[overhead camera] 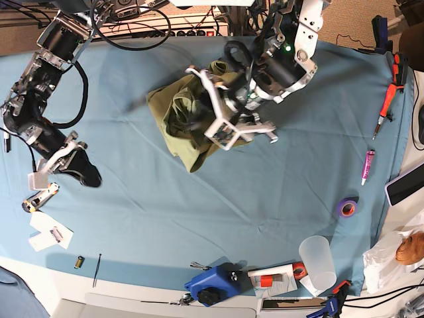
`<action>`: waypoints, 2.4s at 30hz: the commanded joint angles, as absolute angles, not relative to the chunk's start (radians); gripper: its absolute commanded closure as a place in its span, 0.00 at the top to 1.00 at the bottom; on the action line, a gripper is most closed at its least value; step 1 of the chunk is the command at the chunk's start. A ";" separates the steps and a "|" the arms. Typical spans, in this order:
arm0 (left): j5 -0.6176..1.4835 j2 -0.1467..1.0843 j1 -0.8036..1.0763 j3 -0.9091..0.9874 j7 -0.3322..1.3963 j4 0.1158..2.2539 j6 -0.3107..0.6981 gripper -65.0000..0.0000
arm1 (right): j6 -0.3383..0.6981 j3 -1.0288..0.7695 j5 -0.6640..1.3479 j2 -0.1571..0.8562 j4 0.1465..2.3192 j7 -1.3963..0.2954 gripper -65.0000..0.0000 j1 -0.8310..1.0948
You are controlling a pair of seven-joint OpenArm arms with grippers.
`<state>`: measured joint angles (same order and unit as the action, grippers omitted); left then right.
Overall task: Layout the t-shirt on the table in an organized manner, then fold the t-shirt properly
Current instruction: 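Lift the folded bundle with the left gripper and fold it over, then press and tuck the bundle edges with the right gripper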
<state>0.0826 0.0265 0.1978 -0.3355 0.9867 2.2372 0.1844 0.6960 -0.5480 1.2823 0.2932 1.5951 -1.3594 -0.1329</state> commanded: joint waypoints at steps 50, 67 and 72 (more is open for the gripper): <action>-0.021 0.064 0.286 0.219 0.974 2.252 -0.002 0.23 | 0.698 0.025 1.061 0.316 1.834 -1.396 0.00 -0.025; -0.021 0.064 0.286 0.219 0.971 2.253 -0.002 0.23 | 0.698 0.009 0.881 0.316 1.695 -1.282 0.00 -0.026; -0.021 0.064 0.285 0.219 0.971 2.253 -0.002 0.23 | 0.698 -0.019 1.029 0.310 1.858 -1.282 0.00 -0.026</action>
